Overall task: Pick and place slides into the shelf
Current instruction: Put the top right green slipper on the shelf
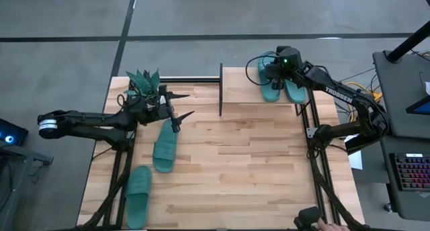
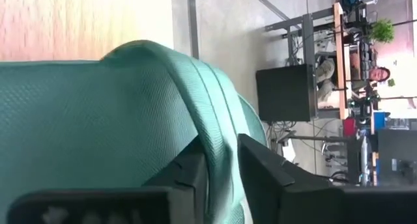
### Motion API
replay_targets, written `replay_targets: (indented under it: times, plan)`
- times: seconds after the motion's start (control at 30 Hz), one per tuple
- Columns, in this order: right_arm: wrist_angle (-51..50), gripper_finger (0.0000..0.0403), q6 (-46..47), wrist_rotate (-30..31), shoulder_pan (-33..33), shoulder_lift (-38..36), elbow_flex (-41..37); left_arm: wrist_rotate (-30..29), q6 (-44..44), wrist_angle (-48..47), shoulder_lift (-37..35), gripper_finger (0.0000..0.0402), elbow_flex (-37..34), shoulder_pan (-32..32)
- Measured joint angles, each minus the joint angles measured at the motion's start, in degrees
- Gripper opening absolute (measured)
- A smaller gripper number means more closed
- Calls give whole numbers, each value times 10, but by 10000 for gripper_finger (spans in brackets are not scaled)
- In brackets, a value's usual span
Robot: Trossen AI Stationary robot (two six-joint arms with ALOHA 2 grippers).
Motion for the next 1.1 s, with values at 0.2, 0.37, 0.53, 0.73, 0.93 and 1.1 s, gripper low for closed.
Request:
replay_targets:
  times: [0.2,0.37,0.53,0.73,0.93,1.1]
  plan:
    - [-49,116,59,0,3,0,28,0,0,0,0,288,0,0]
    - [-110,144,119,-14,4,0,58,0,0,0,0,288,0,0]
    - [-181,159,182,30,4,0,93,0,0,0,0,288,0,0]
    - [-269,158,267,-25,4,0,135,0,0,0,0,288,0,0]
    - [-238,136,203,-69,32,1,105,0,0,-1,0,288,0,0]
    - [-163,125,133,-6,73,0,71,0,0,-2,0,288,-2,0]
